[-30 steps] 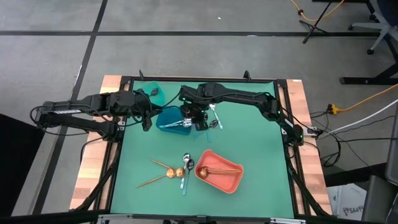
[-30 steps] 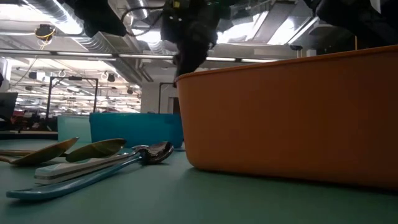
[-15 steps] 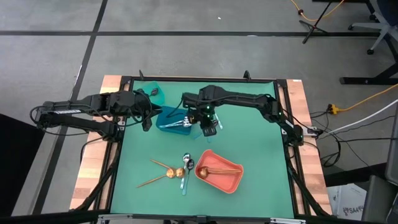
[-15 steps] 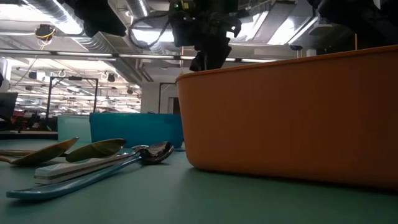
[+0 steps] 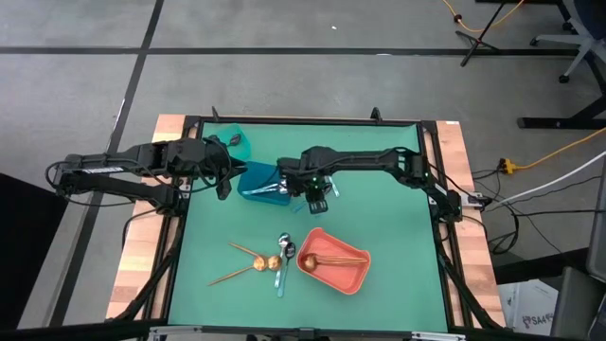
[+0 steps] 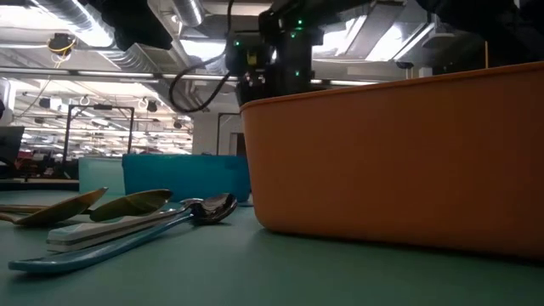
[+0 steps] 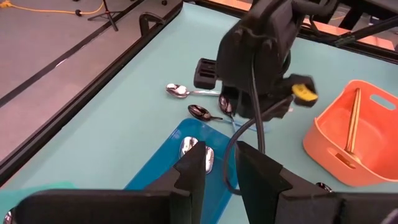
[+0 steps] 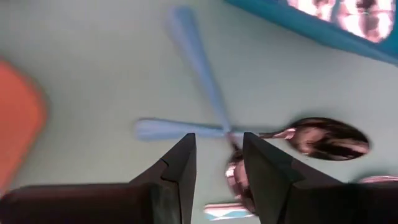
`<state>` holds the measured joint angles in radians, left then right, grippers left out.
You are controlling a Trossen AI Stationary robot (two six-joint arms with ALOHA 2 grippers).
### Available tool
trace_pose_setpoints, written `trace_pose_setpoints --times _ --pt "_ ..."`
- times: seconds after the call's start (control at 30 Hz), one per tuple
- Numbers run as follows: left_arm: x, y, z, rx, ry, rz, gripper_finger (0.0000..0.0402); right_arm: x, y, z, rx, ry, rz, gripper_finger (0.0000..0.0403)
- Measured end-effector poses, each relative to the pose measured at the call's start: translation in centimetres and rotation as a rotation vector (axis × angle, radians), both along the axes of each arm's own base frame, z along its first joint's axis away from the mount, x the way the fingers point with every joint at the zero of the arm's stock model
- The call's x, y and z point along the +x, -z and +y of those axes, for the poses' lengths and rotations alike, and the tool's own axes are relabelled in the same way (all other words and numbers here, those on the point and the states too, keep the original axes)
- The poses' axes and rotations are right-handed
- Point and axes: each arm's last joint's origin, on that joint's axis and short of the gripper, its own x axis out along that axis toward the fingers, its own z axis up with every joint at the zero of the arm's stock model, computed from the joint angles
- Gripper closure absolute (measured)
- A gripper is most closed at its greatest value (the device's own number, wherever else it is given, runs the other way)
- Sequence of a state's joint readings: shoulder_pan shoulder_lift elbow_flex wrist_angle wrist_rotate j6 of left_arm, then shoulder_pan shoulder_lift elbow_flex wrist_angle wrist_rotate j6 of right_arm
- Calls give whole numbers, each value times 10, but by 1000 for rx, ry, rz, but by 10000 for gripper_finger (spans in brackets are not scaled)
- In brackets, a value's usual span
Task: Sort silverware by color (type)
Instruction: Put the blue spoon into the transparent green bin
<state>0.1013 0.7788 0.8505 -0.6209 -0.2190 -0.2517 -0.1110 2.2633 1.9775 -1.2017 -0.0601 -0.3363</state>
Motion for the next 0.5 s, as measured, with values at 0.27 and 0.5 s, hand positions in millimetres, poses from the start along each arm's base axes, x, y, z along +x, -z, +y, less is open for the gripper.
trace_pose_setpoints --times 0.27,0.5 --pt "0 0 0 0 0 0 321 -2 20 -1 -32 3 1 281" --pt "0 0 0 0 0 0 321 -4 43 -1 -33 3 -19 281"
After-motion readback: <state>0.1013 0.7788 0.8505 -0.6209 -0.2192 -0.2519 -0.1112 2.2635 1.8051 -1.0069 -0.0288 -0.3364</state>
